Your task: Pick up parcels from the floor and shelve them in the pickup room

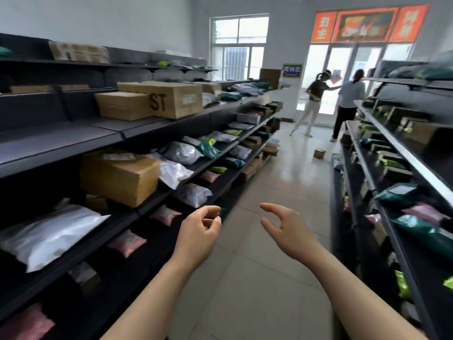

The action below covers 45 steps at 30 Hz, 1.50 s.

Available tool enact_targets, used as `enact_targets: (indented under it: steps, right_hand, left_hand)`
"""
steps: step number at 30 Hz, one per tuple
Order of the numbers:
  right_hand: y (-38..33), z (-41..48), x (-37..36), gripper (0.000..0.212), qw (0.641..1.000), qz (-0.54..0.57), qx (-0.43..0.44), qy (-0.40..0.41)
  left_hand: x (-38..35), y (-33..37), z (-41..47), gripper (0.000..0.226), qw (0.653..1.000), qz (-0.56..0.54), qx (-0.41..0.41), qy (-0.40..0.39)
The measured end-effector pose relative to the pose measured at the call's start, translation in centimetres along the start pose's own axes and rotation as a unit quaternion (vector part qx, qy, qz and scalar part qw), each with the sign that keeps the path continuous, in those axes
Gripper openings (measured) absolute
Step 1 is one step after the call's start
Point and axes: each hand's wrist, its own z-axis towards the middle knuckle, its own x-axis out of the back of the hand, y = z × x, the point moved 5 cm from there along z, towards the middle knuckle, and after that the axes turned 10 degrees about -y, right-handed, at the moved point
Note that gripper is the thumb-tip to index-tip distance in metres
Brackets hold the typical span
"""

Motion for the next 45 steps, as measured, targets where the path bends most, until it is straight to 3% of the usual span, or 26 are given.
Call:
enact_targets:
  steps: [7, 18, 34, 45]
  right_hand:
    - [10.9, -1.4, 6.2, 0.040, 0.997, -0.009, -0.069, 0.025]
    - [22.3, 2.0, 11.2, 0.039, 0.987, -0.005, -0.144, 0.067]
    - [34.6, 22.7, 18.4, 0.040, 0.971, 0.005, -0.201, 0.128]
    - [43.1, 35.9, 22.4, 0.040, 0.971, 0.014, -0.203, 0.122]
  left_hand:
    - [-12.1, 3.5, 4.1, 0.023, 0.998, -0.024, -0.018, -0.061]
    - [-23.3, 6.1, 13.6, 0.022, 0.991, -0.033, -0.045, -0.125]
    - [-31.5, 6.9, 40.2, 0.023, 0.979, -0.034, -0.087, -0.182]
    - [-38.5, 6.1, 54.8, 0.021, 0.980, -0.042, -0.072, -0.181]
